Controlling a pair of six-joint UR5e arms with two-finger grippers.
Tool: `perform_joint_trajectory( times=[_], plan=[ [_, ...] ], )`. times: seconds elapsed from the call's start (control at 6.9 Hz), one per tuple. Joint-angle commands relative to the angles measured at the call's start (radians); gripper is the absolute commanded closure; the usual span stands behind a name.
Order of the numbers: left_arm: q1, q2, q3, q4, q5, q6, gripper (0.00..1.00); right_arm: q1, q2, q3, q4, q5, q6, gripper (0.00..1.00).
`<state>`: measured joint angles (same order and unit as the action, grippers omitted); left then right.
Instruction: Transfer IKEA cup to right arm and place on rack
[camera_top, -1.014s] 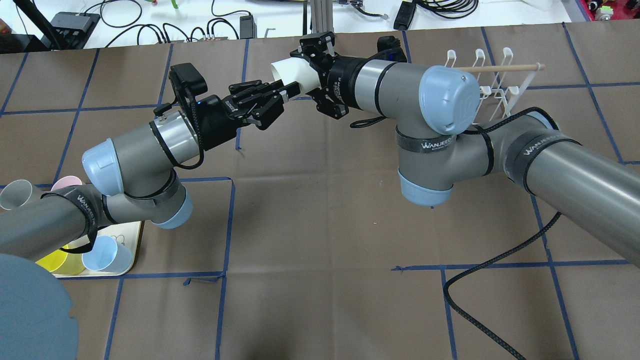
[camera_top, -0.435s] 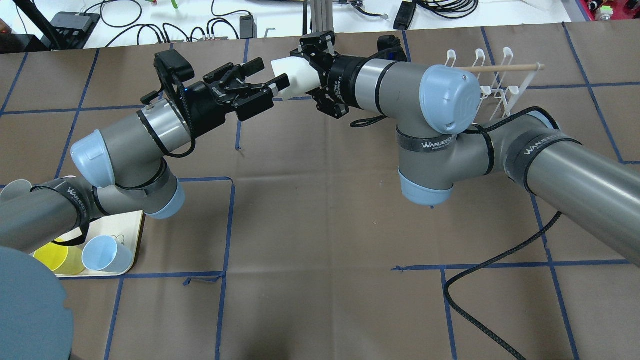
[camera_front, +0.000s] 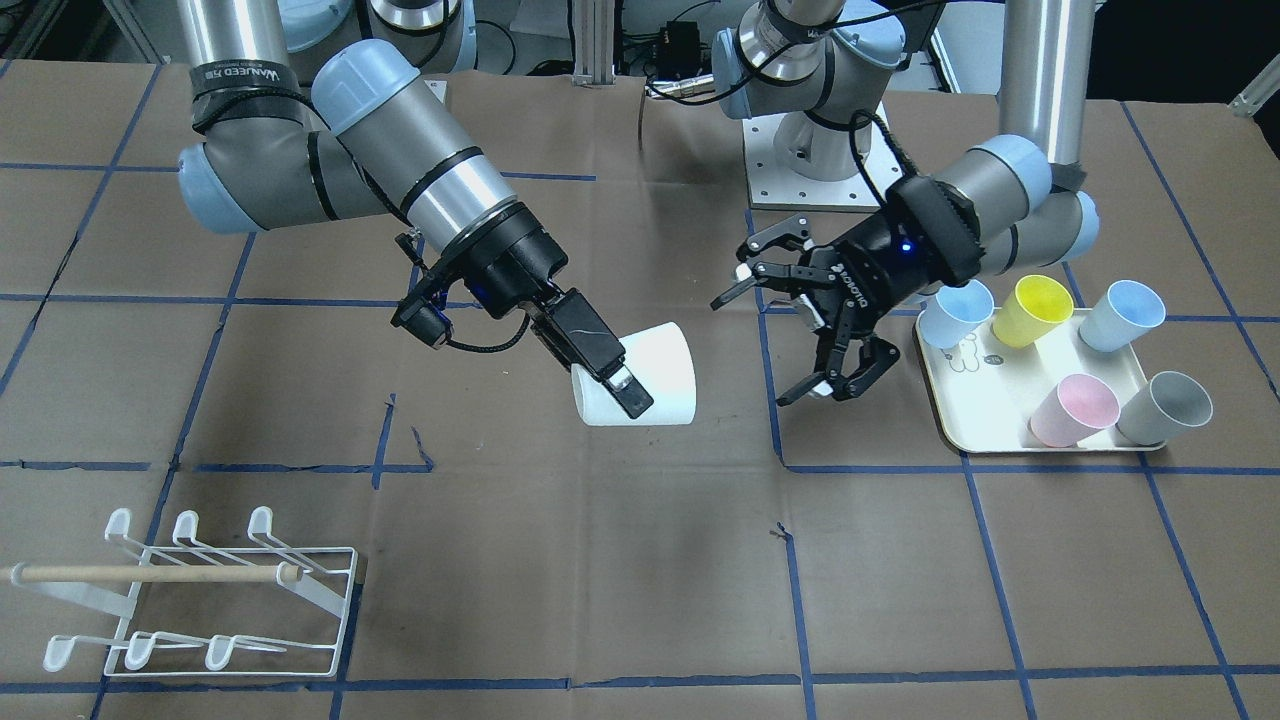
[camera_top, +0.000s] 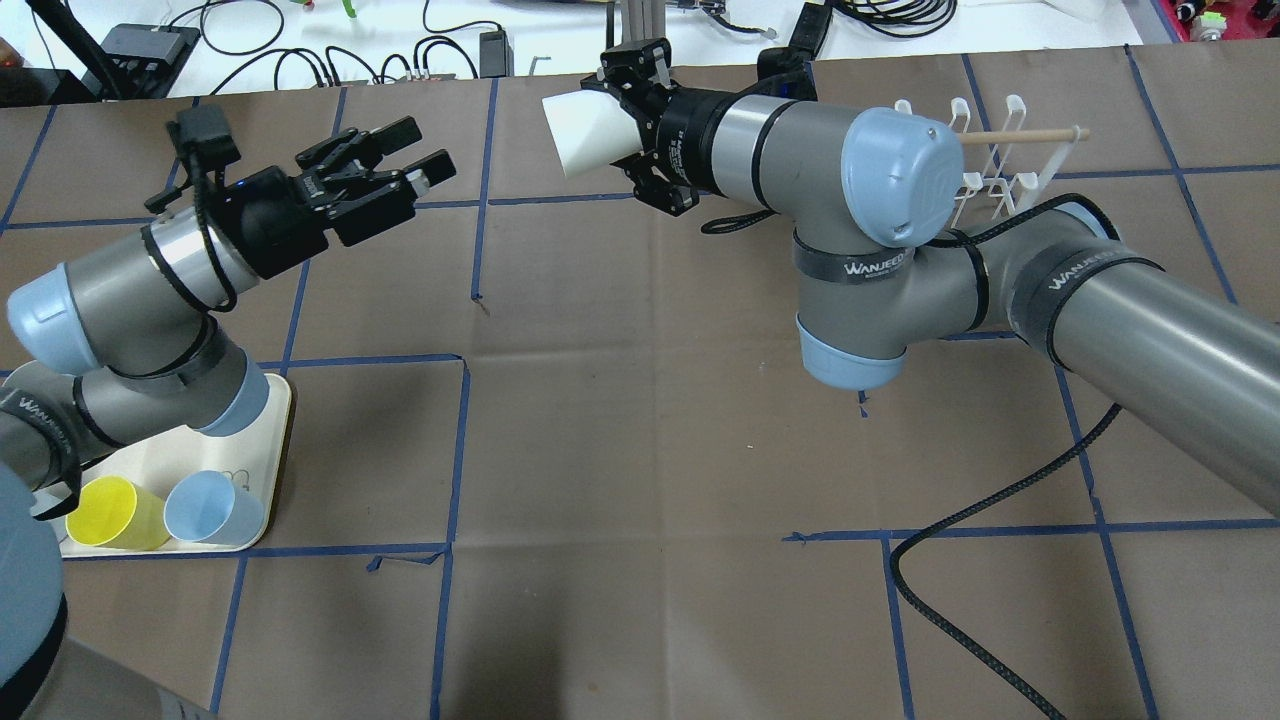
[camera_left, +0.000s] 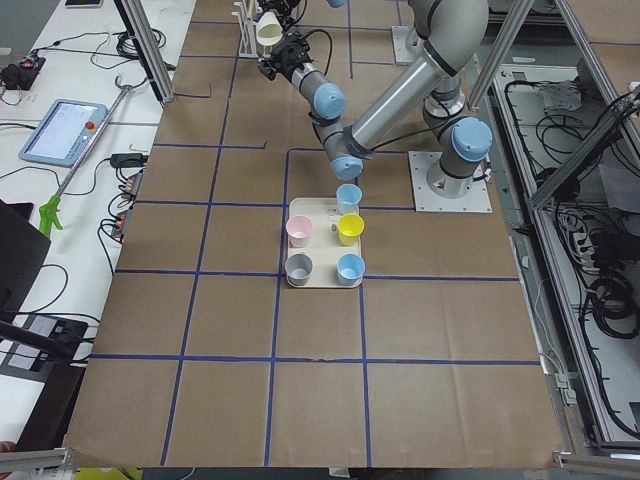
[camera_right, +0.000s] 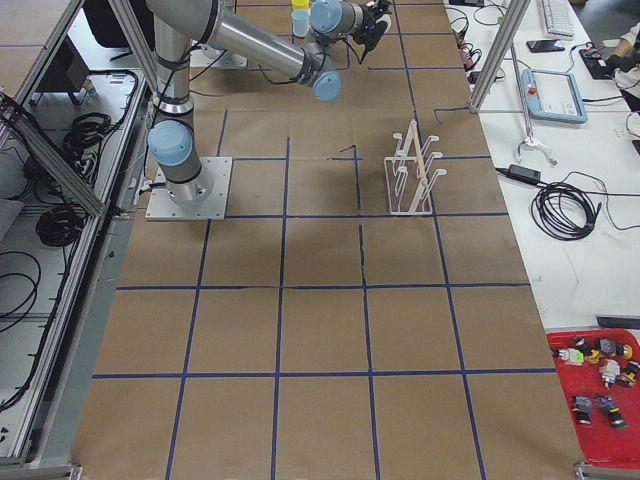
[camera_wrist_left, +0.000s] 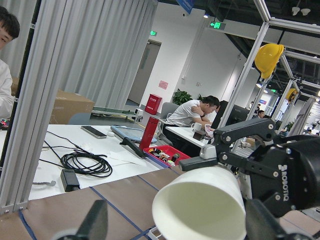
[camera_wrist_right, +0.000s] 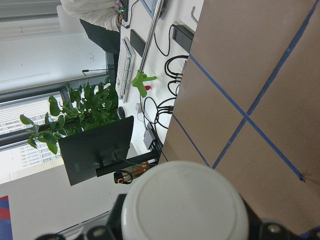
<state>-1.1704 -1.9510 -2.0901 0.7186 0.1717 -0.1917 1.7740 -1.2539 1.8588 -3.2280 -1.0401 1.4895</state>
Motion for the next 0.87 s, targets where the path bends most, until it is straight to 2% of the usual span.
perform_joint_trajectory(
  times=[0.0,0.29,0.43,0.72],
  plan=[
    [0.057,-0.011,0.013,-0.013,-0.051,-0.008,0.03,-0.059,0.028,-0.033,0.000,0.000,-0.210,0.68],
    [0.045,-0.019,0.115,-0.138,0.097,-0.017,0.03,-0.125,0.027,-0.067,0.054,-0.015,-0.618,0.74],
    [0.023,-0.019,0.177,-0.236,0.232,-0.015,0.02,-0.148,0.031,-0.096,0.086,-0.055,-0.826,0.81],
    [-0.064,0.000,0.276,-0.440,0.458,-0.005,0.02,-0.191,0.080,-0.192,0.100,-0.222,-1.192,0.82]
  ],
)
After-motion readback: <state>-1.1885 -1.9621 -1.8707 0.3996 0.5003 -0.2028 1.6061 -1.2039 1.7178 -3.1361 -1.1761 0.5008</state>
